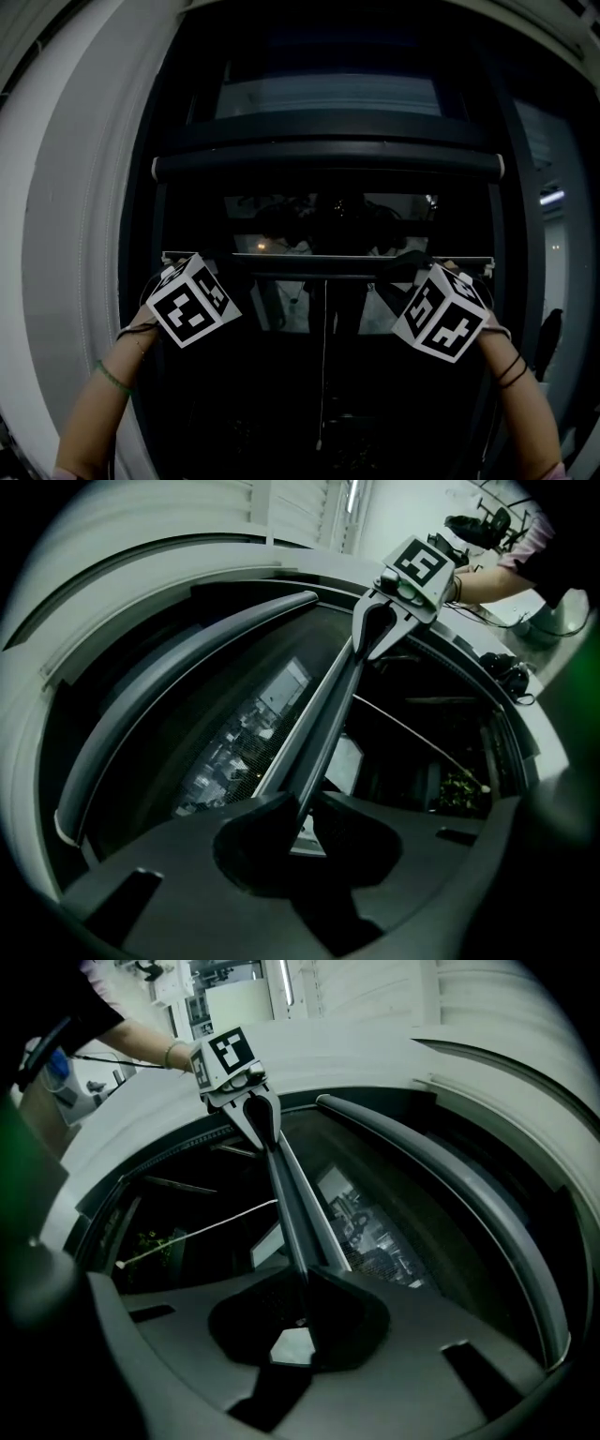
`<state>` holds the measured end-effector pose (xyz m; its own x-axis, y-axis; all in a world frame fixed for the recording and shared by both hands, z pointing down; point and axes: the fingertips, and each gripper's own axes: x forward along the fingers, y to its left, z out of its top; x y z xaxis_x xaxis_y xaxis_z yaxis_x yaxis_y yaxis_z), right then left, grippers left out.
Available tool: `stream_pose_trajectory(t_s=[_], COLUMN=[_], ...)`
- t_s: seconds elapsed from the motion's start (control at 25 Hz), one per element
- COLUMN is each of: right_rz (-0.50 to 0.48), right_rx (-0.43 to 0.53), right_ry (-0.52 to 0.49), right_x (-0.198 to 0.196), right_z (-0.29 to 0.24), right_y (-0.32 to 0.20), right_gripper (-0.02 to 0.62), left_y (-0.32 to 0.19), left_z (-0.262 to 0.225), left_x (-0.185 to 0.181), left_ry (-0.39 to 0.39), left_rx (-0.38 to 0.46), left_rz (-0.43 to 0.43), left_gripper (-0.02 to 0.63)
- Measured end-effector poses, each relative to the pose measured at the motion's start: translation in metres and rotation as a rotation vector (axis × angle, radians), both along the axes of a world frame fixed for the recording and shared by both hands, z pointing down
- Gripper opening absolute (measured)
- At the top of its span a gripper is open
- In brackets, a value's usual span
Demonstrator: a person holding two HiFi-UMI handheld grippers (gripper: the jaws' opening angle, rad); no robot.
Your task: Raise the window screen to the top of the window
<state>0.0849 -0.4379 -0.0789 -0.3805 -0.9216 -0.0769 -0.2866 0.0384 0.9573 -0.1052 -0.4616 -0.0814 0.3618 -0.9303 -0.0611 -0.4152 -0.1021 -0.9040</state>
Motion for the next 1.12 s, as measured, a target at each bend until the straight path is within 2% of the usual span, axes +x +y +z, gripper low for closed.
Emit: stream_pose_trajectory(t_s=[0.08,0.2,0.24,0.36,0.44,0.56,0.64,0.76,0.92,1.12], right_rz=[0.003,0.022,0.028,0.028,0.029,0.042,0.051,0.041,0.046,0.049], right_rx=[0.017,0.1,0.103,0.054,0.058,0.161,0.195,0.18,0.219,0.161], right_ry=[0.015,0.019,0.019,0.028,0.043,0.044,0.04,0.041,0.011,0.002], right_x=[0.0,0.0,0.0,0.0,0.0,0.0,0.0,0.0,0.002,0.0], right_z=[-0.003,-0.018,-0.022,-0.025,-0.026,-0.038,-0.045,-0.05,-0.071,-0.095], right_y=[0.001,0.001,0.0,-0.001,-0.001,0.002,0.001,0.001,0.002,0.0], right_gripper=[0.038,0.037,0.037,0.037,0.037,0.037,0.037,0.037,0.038,0.042], left_y=[0.001,0.001,0.0,-0.002,-0.002,0.0,-0.001,-0.001,-0.001,0.0], left_z=[-0.003,-0.018,-0.022,-0.026,-0.027,-0.038,-0.046,-0.05,-0.072,-0.095], left_x=[-0.001,-0.001,-0.001,0.0,0.0,0.0,0.0,-0.001,-0.001,-0.001], left_ry=[-0.011,-0.011,-0.006,-0.013,-0.031,-0.037,-0.035,-0.037,0.006,-0.006], left_rx=[0.015,0.124,0.135,0.09,0.079,0.174,0.226,0.231,0.263,0.242], left_rz=[-0.008,-0.023,-0.027,-0.02,-0.016,-0.036,-0.047,-0.045,-0.032,-0.046], left_gripper=[0.059,0.058,0.058,0.058,0.058,0.058,0.058,0.058,0.06,0.063])
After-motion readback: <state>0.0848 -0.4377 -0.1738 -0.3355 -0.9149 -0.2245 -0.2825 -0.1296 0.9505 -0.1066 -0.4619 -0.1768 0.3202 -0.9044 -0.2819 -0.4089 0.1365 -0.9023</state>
